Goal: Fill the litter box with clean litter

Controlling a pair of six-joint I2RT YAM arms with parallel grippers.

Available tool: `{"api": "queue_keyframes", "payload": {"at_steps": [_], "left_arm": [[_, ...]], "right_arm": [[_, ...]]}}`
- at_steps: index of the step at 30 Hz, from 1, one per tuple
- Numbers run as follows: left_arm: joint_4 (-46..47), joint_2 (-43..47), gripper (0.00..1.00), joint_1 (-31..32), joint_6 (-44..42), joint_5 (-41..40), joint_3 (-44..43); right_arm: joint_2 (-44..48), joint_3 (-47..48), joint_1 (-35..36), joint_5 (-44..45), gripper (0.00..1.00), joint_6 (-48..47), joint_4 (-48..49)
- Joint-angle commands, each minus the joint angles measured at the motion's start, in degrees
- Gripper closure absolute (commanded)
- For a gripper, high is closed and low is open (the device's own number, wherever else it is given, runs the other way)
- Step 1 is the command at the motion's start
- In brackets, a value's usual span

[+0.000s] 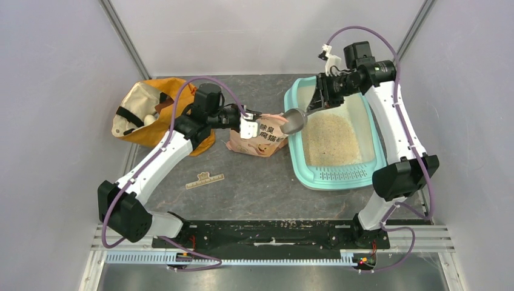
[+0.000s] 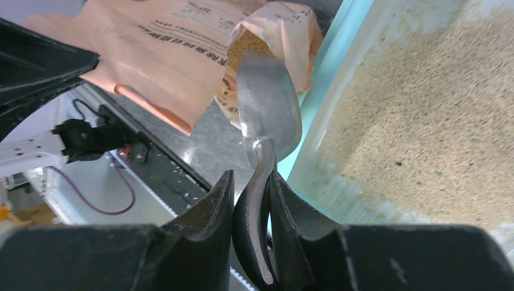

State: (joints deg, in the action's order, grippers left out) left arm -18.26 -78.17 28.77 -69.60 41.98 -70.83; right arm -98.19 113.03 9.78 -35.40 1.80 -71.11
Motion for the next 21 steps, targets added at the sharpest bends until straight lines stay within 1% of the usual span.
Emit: {"api": "queue_keyframes", "payload": {"at_steps": [1, 3, 9, 13, 18, 21], "left_arm": [[4.0, 1.9, 0.98, 0.6, 0.4, 2.8, -0.7], [4.1, 1.8, 0.98, 0.6, 0.4, 2.8, -0.7], [4.1, 2.4, 0.98, 0.6, -0.5, 3.0, 0.3], [4.6, 2.8, 0.98, 0.8, -0.6, 3.3, 1.0], [5.7, 3.2, 0.98, 1.0, -0.2, 3.4, 1.9], [6.1, 3.7, 0.98, 1.1, -0.1, 3.5, 2.7]], "right_arm": [[-2.2, 5.9, 3.0, 10.5, 1.0, -2.3, -3.1], [-4.0, 7.8, 4.3, 13.2, 1.0, 0.3, -3.2], [-8.0, 13.4, 11.8, 23.7, 1.0, 4.6, -1.9], [-10.1, 14.1, 14.5, 29.2, 1.0, 7.7, -0.8], [-12.0, 14.5, 19.9, 41.9, 1.0, 12.4, -0.2], [-13.0, 14.5, 21.8, 44.7, 1.0, 14.6, -0.1]]}}
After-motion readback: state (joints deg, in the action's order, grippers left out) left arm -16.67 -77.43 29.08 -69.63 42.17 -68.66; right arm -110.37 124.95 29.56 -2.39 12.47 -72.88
